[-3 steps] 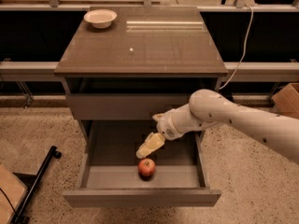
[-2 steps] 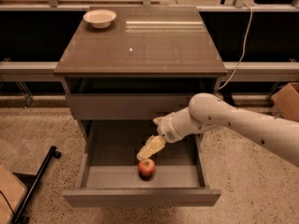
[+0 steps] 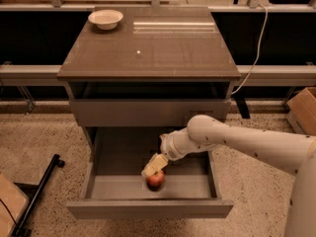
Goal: Pick apple from middle drawer and place on counter
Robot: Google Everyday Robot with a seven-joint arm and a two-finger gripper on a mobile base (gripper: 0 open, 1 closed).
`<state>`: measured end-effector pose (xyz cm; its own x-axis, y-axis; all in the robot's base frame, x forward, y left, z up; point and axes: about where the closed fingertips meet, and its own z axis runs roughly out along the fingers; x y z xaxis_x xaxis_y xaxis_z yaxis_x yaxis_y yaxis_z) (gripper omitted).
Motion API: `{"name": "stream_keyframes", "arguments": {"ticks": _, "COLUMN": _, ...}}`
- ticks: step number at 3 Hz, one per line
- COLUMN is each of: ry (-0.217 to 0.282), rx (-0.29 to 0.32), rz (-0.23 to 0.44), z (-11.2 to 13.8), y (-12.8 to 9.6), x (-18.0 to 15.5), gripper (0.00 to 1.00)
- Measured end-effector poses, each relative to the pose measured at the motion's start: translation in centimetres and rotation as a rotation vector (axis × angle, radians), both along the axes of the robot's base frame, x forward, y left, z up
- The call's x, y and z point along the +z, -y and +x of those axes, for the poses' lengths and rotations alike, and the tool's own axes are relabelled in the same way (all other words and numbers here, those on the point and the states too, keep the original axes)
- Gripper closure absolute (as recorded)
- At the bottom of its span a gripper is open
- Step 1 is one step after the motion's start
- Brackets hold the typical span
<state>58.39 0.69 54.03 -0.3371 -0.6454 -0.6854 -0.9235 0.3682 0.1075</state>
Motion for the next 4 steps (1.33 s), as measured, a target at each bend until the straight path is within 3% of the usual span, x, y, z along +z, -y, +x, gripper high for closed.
{"name": "stream_keyframes", "arguments": {"ticks": 2, "ry": -0.076, "rx": -0.107, "rz": -0.081, "z": 0.3, "y": 1.2, "x": -10.4, "gripper": 0.00}}
{"name": "stream_keyframes", "arguments": {"ticks": 4, "ry": -0.182, "rx": -0.191, "rz": -0.120, "z": -1.8, "y": 0.3, "x": -16.0, "gripper": 0.00}}
